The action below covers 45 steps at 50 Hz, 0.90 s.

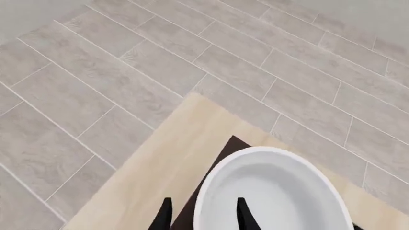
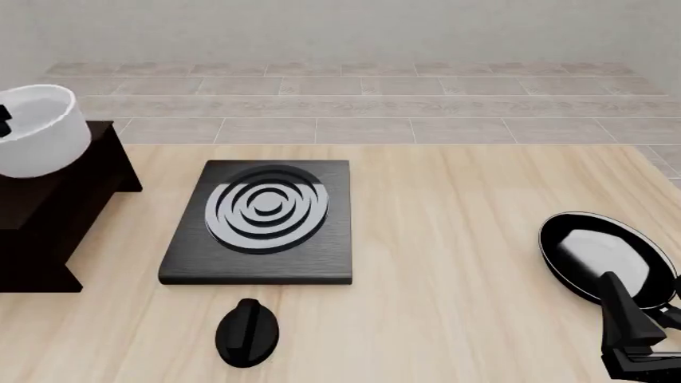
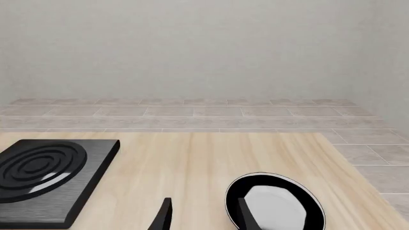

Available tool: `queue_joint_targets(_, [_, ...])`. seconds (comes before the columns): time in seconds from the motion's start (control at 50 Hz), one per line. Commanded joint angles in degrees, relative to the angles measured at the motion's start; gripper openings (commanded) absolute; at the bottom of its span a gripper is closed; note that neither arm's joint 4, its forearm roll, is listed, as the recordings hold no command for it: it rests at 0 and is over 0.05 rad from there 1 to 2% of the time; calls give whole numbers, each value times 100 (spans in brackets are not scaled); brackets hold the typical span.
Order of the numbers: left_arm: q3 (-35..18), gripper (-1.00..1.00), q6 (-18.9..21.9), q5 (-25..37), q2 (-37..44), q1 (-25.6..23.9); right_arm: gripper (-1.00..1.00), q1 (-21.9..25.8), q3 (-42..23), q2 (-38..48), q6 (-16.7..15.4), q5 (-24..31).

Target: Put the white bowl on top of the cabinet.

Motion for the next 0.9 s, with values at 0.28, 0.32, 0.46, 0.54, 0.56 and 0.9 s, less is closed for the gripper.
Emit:
queue_joint_targets(0.28, [-172,100,163,464,-356,-35,100,-1,0,0,0,0])
queue_joint_targets(0.32, [-206,100,167,507,-371,-27,100,-1,0,1,0,0])
queue_joint_targets(0.46, [-419,100,218,737,-459,4,100,0,0,0,0,0])
queue_joint_targets(0.54, [-456,100,220,794,-499,0,100,0,0,1,0,0])
queue_joint_targets(0.56, [-456,100,220,794,-499,0,100,0,0,1,0,0])
queue_joint_targets(0.9, [-191,100,202,902,-1136,-288,100,0,0,0,0,0])
